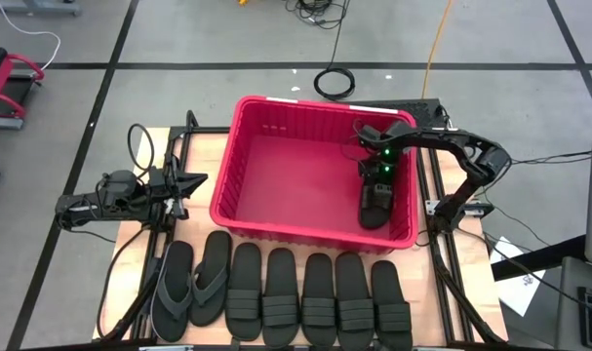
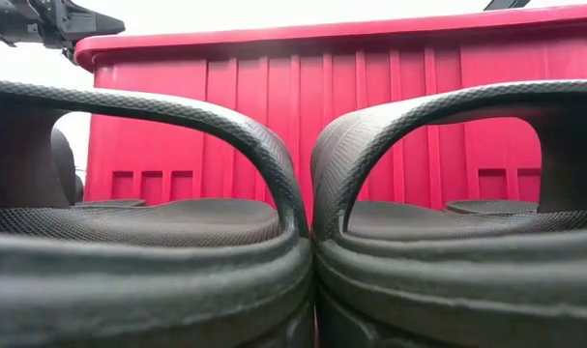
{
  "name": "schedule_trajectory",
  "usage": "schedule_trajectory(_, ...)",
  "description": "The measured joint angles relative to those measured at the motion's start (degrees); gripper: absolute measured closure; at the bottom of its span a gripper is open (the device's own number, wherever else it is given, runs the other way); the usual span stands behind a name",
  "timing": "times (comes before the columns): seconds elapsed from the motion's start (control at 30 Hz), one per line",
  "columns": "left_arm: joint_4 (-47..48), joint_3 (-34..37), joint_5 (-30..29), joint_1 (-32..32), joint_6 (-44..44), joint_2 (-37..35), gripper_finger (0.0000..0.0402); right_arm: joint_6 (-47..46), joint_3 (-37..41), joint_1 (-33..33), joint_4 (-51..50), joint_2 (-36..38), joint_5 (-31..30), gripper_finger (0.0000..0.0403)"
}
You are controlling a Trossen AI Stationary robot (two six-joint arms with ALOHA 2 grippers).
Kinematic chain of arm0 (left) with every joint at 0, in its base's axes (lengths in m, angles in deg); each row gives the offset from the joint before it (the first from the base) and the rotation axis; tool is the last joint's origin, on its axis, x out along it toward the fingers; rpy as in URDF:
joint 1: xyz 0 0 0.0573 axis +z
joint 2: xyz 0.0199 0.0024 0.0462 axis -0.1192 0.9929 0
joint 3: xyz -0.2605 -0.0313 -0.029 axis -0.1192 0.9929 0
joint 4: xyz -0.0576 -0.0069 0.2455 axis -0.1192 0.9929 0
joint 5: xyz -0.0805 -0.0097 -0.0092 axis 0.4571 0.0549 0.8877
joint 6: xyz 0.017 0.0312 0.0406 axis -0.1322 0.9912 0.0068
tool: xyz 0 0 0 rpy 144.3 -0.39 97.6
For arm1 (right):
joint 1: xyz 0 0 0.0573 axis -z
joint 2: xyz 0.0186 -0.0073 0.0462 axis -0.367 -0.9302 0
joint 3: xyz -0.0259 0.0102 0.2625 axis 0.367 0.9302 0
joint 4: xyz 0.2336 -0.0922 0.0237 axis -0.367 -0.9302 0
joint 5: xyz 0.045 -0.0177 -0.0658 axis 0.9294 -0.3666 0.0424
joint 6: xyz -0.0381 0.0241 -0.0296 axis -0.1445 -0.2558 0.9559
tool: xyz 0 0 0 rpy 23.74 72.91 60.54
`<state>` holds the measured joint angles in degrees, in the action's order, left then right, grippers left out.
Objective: Pick and place slides into bin
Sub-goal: Put the black slide into the red container
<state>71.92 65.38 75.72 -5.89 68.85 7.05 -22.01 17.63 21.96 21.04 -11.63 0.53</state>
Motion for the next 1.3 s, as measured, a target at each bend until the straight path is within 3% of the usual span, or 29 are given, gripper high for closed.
schedule_trajectory(0.6,0.0,0.0,0.0,0.0,0.0,0.0,0.0376,1.3,0.0,2.6,6.2,-0.1,-8.5,0.0401)
schedule_trajectory(0.97,0.0,0.0,0.0,0.0,0.0,0.0,0.0376,1.9,0.0,2.6,6.3,-0.2,-7.2,0.0397)
schedule_trajectory(1.1,0.0,0.0,0.0,0.0,0.0,0.0,0.0376,1.9,0.0,2.6,6.4,-0.2,-7.2,0.0369)
schedule_trajectory(1.3,0.0,0.0,0.0,0.0,0.0,0.0,0.0376,1.0,0.0,2.7,7.2,-0.3,-7.5,0.0296)
